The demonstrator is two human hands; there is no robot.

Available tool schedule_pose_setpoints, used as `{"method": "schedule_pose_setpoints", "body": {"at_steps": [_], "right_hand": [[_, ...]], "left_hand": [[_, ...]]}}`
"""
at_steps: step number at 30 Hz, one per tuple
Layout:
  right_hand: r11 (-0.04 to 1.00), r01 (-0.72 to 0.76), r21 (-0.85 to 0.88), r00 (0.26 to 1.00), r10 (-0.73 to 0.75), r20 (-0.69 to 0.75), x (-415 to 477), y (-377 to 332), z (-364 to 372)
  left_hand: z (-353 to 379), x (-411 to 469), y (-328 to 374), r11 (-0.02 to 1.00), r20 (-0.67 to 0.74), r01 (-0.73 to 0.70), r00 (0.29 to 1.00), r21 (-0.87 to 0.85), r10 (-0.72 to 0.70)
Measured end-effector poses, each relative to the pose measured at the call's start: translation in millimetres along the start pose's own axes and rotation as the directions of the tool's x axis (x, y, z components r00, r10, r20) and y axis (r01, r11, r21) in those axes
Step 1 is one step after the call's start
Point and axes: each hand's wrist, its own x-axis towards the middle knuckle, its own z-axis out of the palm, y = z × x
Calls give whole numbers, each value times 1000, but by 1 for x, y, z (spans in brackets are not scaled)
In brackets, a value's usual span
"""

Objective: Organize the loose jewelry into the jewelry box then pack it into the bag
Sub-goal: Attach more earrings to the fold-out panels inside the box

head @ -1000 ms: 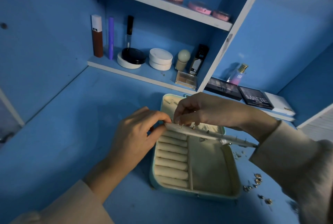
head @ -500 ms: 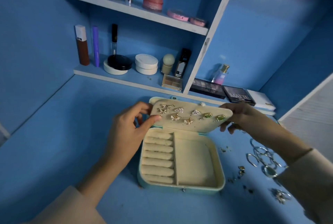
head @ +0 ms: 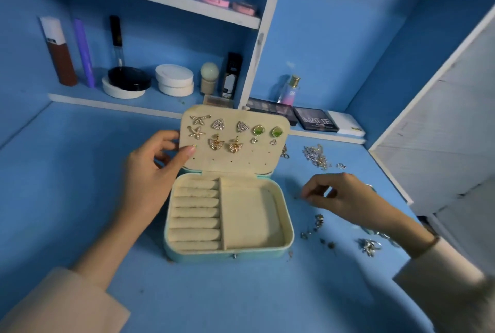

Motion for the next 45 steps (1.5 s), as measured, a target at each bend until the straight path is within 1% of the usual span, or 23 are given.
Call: {"method": "schedule_pose_setpoints", "body": {"at_steps": [3,6,9,12,23,32,35,39,41,45], "right_hand": [[999,20,-29,1000,-19,11,-10,1,-3],[997,53,-58,998,-52,19,-20,2,-5],[988,106,-110,992,-99,72,-27,6,-5],[982,121,-146,989,-106,107,-33,10,-2],[952,103,-287,995,-103,13,-33,12,16],[926,99,-365,992,-118,-30,-34,7,21],[930,102,-353,986,-142,-89,-32,6,20],[955,137,-262,941,-208,-266,-18,-7,18],[963,173,-205,915,-234,-329,-5,-22,23],[955,252,-157,872,-294,-392,22,-55,43]], "left_hand": [[-1,0,-2,999,45,-26,999,29,24],[-1,-1,-2,1000,62,-17,998,25,15],[-3,-1,0,999,72,-31,997,23,30],[-5,0,2,999,87,-28,996,34,25],[-8,-1,3,999,89,-10,996,36,6],[-4,-1,0,999,51,-18,999,28,17],[-3,-2,-2,1000,59,-14,998,27,12],[-1,-2,0,1000,53,6,999,4,-6],[-1,-1,-1,1000,48,14,999,-6,-14],[0,-2,1,1000,53,14,999,-22,-12]]}}
